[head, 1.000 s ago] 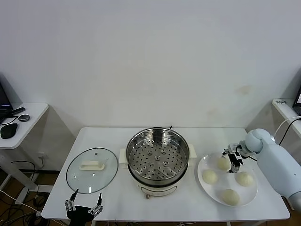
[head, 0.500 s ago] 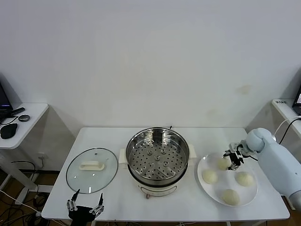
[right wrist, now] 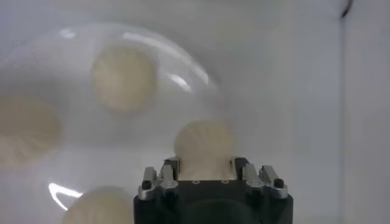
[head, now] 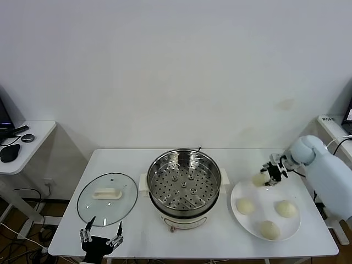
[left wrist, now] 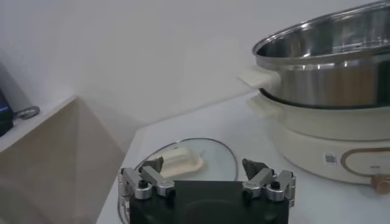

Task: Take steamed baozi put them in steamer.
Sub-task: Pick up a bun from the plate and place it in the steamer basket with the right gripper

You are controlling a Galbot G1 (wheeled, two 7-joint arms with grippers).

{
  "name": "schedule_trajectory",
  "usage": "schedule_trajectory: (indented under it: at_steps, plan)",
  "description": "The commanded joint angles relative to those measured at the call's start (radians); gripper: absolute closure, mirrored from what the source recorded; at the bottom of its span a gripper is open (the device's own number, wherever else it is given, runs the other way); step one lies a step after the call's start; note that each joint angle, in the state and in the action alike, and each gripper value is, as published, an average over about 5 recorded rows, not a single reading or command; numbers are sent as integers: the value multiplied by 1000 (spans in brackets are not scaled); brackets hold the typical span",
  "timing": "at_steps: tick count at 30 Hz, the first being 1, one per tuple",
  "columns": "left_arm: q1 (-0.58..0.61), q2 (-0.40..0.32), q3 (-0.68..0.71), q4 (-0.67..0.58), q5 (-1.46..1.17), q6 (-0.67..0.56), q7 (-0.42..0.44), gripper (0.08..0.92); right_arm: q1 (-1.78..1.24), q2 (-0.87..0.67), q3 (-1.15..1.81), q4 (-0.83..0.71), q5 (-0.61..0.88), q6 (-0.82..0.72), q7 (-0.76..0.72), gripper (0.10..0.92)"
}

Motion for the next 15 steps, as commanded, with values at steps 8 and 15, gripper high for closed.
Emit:
schedule_trajectory:
  at_steps: [8,15]
  plan:
    - [-30,-3,-1,-6,-9,-4,-13,177,628,288,-429,-125,403,51,-87,482]
    - [-10,9,-23,-9,-15,-14,-22,177,650,464,-566,-255,558,503,-74,478]
